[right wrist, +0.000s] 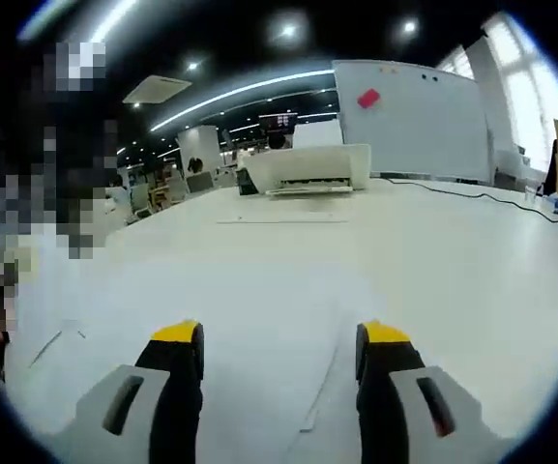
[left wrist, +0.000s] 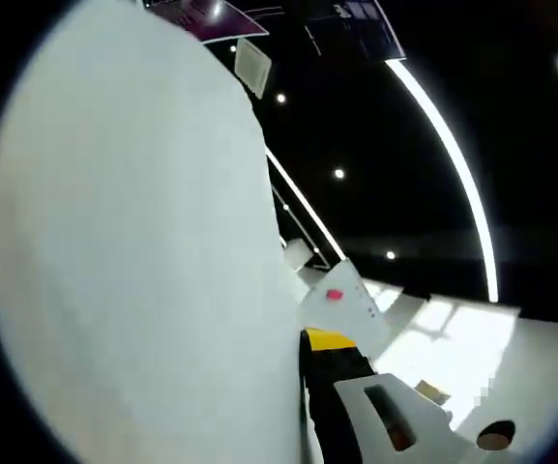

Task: Organize the stack of printing papers by aligning and flattening the scattered papers on the table

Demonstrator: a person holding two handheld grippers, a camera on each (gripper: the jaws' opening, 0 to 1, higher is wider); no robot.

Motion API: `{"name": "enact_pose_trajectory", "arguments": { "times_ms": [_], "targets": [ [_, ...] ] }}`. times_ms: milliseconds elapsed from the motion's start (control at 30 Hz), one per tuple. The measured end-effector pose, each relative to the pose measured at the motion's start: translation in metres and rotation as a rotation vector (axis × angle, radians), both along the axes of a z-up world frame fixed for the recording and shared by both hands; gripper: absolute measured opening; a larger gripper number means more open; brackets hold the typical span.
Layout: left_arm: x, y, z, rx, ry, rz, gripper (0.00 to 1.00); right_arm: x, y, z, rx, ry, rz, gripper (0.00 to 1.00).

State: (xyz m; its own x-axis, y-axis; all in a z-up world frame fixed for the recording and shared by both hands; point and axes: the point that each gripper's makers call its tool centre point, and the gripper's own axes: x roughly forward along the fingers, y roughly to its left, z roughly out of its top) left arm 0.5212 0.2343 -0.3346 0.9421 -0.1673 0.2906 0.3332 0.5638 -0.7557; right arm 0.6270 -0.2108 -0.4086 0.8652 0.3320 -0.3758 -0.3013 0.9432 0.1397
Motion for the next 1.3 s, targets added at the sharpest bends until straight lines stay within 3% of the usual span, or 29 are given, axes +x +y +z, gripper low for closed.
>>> {"name": "enact_pose_trajectory", "arguments": {
  "times_ms": [167,300,567,1300],
  "targets": [
    [0.000,-0.003,0.000,0.006,0.004,-0.005,0.06,0.007,-0.004,-0.001,-0.052,0.001,-0.009,0.53],
    [0.000,-0.006,0.000,0.005,0.001,-0.008,0.06,0.010,-0.007,-0.001,-0.049,-0.011,-0.018,0.45],
    [0.000,-0.006,0.000,0.008,0.000,-0.011,0.06,0.010,-0.013,-0.016,-0.110,0.013,-0.030,0.30],
    [-0.002,-0.009,0.000,-0.007,-0.002,-0.010,0.06,0.007,-0.023,-0.015,-0.200,-0.027,-0.037,0.01]
  ]
}}
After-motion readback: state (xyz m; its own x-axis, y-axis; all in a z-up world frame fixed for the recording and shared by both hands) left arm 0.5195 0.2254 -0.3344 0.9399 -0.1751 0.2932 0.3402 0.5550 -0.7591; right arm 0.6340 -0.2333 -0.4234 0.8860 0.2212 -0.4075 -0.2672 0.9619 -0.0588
